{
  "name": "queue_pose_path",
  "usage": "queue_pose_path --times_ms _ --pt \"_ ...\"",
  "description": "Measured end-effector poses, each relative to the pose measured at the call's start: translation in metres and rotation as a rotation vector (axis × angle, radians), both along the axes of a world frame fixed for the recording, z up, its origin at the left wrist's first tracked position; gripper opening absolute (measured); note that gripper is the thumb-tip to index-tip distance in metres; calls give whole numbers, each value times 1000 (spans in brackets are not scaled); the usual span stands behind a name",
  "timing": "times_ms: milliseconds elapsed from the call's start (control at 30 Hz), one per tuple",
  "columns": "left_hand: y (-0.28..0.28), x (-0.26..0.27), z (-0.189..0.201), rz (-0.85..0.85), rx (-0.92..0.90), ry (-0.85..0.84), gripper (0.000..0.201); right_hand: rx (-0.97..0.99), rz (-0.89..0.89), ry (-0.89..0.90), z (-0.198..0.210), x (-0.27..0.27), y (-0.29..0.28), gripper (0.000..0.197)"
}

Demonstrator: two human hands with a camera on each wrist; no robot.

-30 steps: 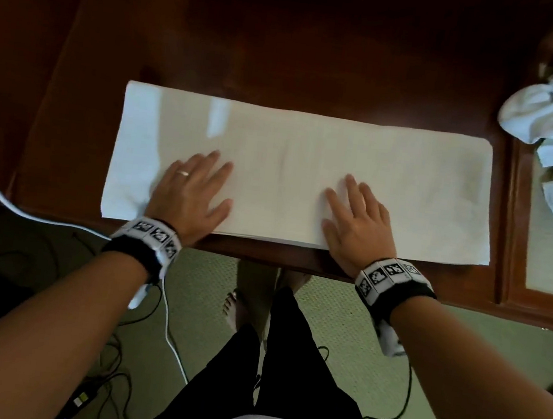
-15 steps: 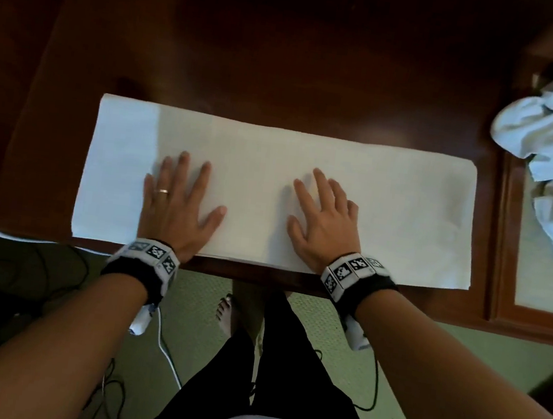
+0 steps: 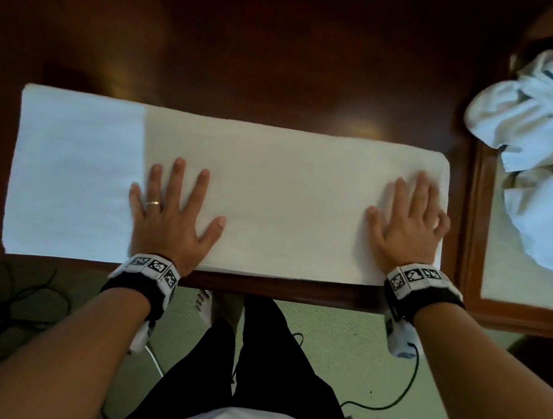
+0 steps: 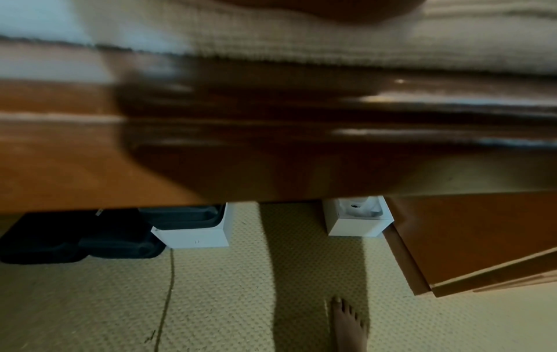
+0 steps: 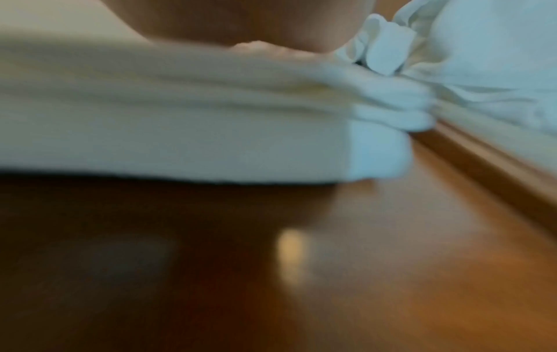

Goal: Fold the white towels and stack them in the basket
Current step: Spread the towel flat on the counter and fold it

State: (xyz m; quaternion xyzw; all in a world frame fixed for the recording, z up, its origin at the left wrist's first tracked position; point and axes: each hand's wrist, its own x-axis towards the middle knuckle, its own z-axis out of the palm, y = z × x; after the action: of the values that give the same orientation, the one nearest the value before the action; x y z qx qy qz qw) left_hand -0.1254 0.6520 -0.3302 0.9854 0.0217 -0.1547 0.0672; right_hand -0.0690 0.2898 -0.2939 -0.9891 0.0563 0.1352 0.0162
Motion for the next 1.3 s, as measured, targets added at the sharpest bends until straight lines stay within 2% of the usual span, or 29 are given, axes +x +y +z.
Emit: queue_pose_path --times_ms 133,167,300,367,467,533,667,800,833,933,1033,1133,1200,1300 --pt "0 0 -1 -4 19 -4 81 68 375 39 -10 21 53 67" --pt "0 1 -2 -3 23 -5 81 53 363 62 -14 28 51 68" --pt "0 1 -3 -16 16 -29 80 29 -76 116 -15 43 2 76" --pt "0 1 -4 -25 14 -36 80 0 -94 102 -10 34 -3 75" --pt "2 0 -5 -27 10 -49 80 42 73 55 -10 -11 12 69" --pt "2 0 -4 -27 5 -54 80 64 124 102 -11 -53 7 68" --pt "4 -1 -5 -38 -3 -54 80 63 -110 81 -10 -94 -21 65" --pt "7 1 -5 -44 -2 -27 81 235 -326 -264 -1 -72 -41 48" --pt "8 1 -4 -43 8 -11 82 293 -418 -269 3 -62 -46 47" --pt "11 1 1 -33 19 22 83 391 -608 -41 14 -37 -50 43" --pt "8 3 9 -20 19 66 79 425 -694 51 17 -25 -51 40" --pt "4 5 19 -1 32 116 79 577 -833 148 14 -22 -57 42" --pt "5 12 26 4 28 116 78 667 -836 200 16 -17 -58 36" --pt "7 32 42 1 -25 95 81 634 -698 178 29 8 -60 28"
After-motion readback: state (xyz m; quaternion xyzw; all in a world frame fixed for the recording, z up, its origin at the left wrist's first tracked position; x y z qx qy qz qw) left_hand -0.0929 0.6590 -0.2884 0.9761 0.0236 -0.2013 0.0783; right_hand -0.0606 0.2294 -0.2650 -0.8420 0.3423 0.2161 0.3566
